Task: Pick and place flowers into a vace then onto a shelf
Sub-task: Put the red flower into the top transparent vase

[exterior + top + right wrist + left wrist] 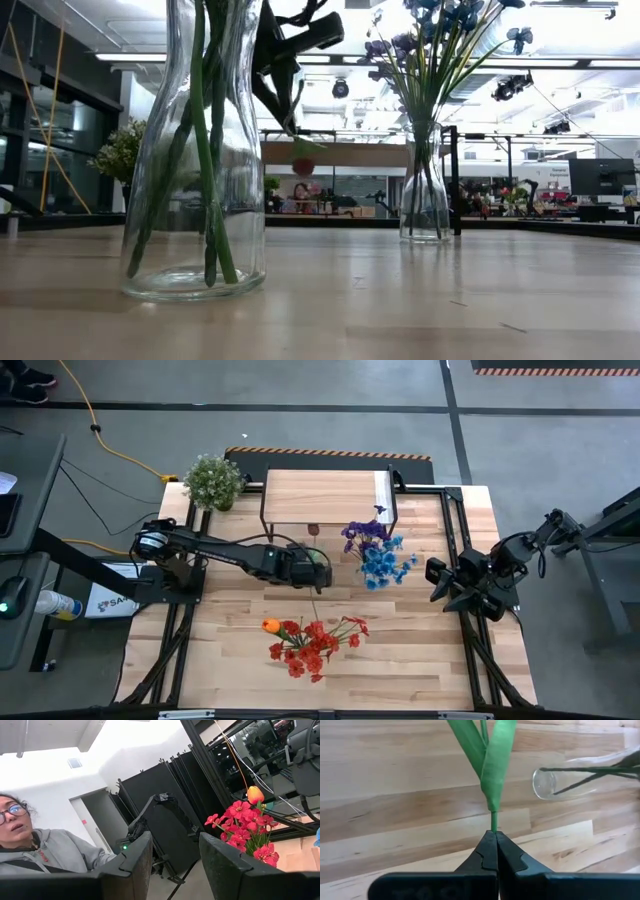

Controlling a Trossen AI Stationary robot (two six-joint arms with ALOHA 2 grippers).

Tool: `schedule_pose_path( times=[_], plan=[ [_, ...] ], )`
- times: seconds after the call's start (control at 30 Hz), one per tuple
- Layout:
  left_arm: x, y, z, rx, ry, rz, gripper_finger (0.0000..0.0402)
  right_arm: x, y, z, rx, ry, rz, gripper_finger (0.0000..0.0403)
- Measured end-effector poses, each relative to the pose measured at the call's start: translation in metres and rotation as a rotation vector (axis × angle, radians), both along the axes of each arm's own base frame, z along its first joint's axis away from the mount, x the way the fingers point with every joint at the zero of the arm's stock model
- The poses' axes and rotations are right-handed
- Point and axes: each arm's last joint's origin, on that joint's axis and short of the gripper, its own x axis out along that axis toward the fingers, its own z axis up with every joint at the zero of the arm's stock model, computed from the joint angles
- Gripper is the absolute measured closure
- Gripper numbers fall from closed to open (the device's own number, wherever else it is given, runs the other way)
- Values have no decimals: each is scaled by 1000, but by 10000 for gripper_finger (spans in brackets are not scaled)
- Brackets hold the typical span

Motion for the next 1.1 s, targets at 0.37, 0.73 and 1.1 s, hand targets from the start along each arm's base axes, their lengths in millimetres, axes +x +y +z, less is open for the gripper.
schedule_pose_path(
  times=[0.37,0.73,1.1],
  plan=[
    [3,-13,2,15,-55,-24,380,0,0,0,1,1,-10,249],
    [5,-23,10,29,-94,-44,380,0,0,0,1,4,-10,249],
    [5,-30,27,79,-108,-64,380,0,0,0,2,5,-10,249]
  ],
)
